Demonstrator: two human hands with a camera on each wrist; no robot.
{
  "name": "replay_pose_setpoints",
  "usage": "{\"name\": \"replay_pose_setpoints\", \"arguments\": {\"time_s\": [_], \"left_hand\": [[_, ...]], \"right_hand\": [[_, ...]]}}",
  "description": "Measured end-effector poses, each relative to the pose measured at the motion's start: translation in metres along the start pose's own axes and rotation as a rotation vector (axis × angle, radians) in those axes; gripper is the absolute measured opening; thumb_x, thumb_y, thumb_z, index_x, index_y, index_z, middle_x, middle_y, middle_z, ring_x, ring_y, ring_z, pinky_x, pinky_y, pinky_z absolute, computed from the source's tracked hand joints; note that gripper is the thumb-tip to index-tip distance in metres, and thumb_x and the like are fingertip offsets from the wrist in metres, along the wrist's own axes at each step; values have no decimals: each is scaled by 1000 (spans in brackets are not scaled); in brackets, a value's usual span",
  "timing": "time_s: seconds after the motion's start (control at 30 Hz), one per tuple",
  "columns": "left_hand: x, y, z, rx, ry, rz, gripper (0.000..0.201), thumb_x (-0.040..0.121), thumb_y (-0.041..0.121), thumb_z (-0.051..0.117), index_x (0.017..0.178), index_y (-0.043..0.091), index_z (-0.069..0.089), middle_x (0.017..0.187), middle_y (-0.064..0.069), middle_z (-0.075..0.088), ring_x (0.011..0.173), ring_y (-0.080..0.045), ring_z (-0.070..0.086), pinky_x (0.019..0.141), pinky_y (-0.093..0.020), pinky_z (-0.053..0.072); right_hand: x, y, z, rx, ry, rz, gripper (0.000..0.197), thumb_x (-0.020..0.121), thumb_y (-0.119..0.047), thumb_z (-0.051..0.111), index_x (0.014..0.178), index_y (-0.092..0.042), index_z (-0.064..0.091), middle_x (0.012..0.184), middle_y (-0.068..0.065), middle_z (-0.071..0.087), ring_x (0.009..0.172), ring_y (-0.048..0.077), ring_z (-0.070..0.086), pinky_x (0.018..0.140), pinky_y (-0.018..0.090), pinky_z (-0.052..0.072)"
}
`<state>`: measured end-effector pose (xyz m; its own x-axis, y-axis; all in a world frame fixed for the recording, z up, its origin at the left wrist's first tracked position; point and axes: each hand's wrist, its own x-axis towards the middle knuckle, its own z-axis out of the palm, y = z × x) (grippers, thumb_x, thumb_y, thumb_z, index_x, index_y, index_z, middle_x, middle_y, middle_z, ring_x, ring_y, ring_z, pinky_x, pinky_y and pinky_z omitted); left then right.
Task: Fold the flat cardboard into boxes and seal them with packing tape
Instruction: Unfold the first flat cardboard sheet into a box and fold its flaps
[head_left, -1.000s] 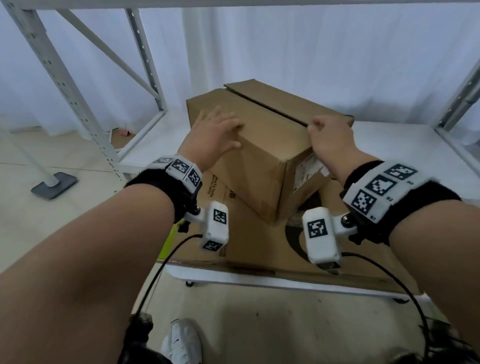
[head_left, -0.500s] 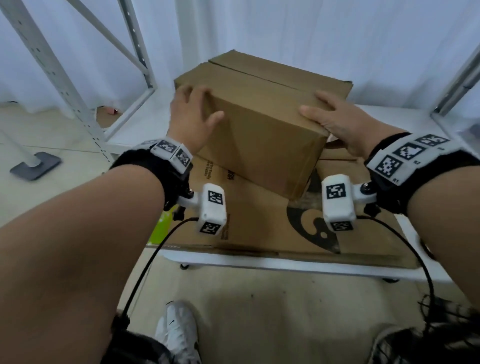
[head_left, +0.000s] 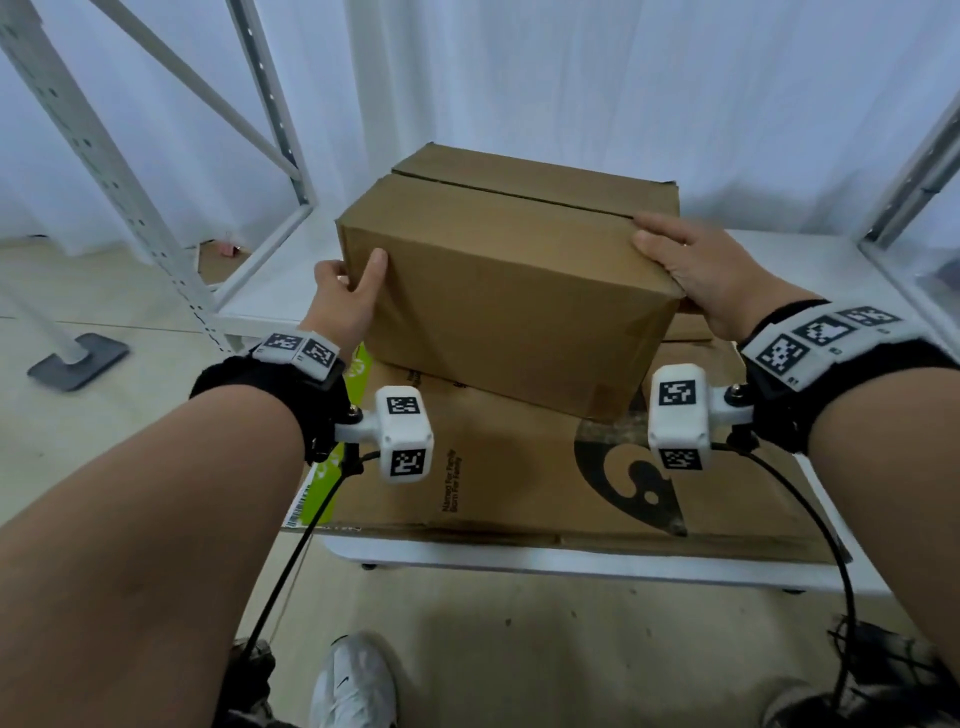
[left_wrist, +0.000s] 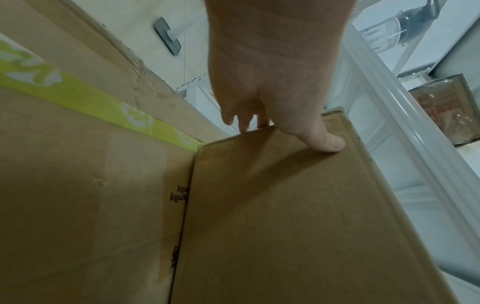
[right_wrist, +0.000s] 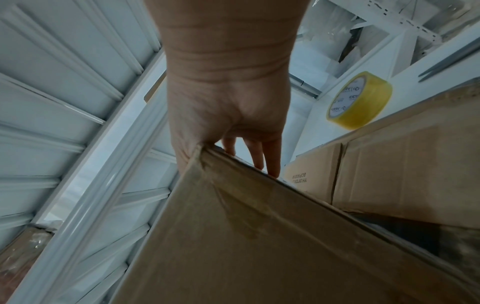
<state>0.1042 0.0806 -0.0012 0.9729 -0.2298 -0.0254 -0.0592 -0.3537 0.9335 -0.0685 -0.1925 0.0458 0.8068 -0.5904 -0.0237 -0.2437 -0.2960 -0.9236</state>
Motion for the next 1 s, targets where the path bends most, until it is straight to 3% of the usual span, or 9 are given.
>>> {"name": "replay_pose_setpoints", "arguments": {"time_s": [0.13, 0.3, 0.4, 0.47, 0.53, 0.63, 0.73, 0.83, 1.0], "left_hand": [[-3, 1, -8, -11, 44, 43, 68, 87, 74, 30, 115, 13, 42, 103, -4, 53, 96, -25, 52, 88, -35, 42], [-11, 12, -24, -85, -50, -5, 87, 92, 70, 8, 102, 4, 63, 80, -20, 62, 70, -24, 61, 78, -37, 53], [-17, 23, -25, -99, -123, -3, 60, 97, 62, 27, 104, 13, 61, 93, -10, 66, 80, -18, 61, 67, -29, 48], [-18, 30, -26, -116, -171, -35, 41, 95, 50, 48, 120, 17, 50, 114, -5, 59, 90, -13, 57, 68, -28, 44], [-20, 37, -30, -91, -245, -24, 54, 95, 41, 54, 142, 30, 32, 128, 4, 48, 95, -8, 53, 71, -29, 44], [-20, 48, -35, 5, -327, -3, 62, 99, 32, 45, 149, 48, 12, 132, 14, 34, 102, -12, 51, 79, -32, 45], [-24, 56, -27, 104, -260, 68, 54, 98, 22, 41, 148, 36, 28, 143, 2, 37, 112, -20, 49, 83, -30, 41], [-22, 59, -24, 164, -188, 144, 41, 98, 30, 50, 138, 25, 41, 136, -4, 46, 106, -20, 51, 87, -28, 40], [-9, 67, -25, 294, -184, 183, 47, 95, 33, 56, 137, 18, 40, 141, -6, 45, 114, -20, 49, 92, -28, 40]], "right_hand": [[6, -2, -4, -46, 38, 15, 34, 101, -30, 47, 134, -33, 56, 119, -3, 54, 95, 17, 54, 66, 26, 46], [17, -15, -13, -445, 46, -42, 41, 100, -10, 33, 132, -23, 54, 137, 11, 50, 115, 27, 50, 90, 31, 40], [14, -16, -5, -621, 73, -56, 42, 100, -12, 28, 135, -22, 49, 141, 13, 47, 126, 32, 45, 103, 39, 36], [9, -12, -1, -665, 89, -81, 40, 101, -18, 28, 135, -22, 48, 139, 12, 47, 125, 32, 46, 104, 43, 37], [3, -7, -2, -657, 106, -125, 39, 101, -23, 30, 135, -23, 49, 140, 9, 48, 126, 30, 46, 104, 43, 37], [-5, -4, -4, -667, 140, -198, 38, 103, -30, 35, 135, -22, 52, 137, 8, 51, 123, 28, 48, 104, 42, 39], [-10, -2, -4, -670, 148, -223, 39, 102, -35, 39, 135, -22, 55, 137, 7, 53, 123, 27, 50, 104, 40, 39], [-14, -3, -5, -663, 168, -231, 40, 100, -40, 42, 134, -23, 57, 138, 6, 53, 124, 26, 50, 104, 38, 38], [-24, -8, -3, -481, 258, -160, 58, 94, -43, 58, 141, -13, 42, 134, 11, 53, 122, 30, 50, 99, 36, 39]]}}
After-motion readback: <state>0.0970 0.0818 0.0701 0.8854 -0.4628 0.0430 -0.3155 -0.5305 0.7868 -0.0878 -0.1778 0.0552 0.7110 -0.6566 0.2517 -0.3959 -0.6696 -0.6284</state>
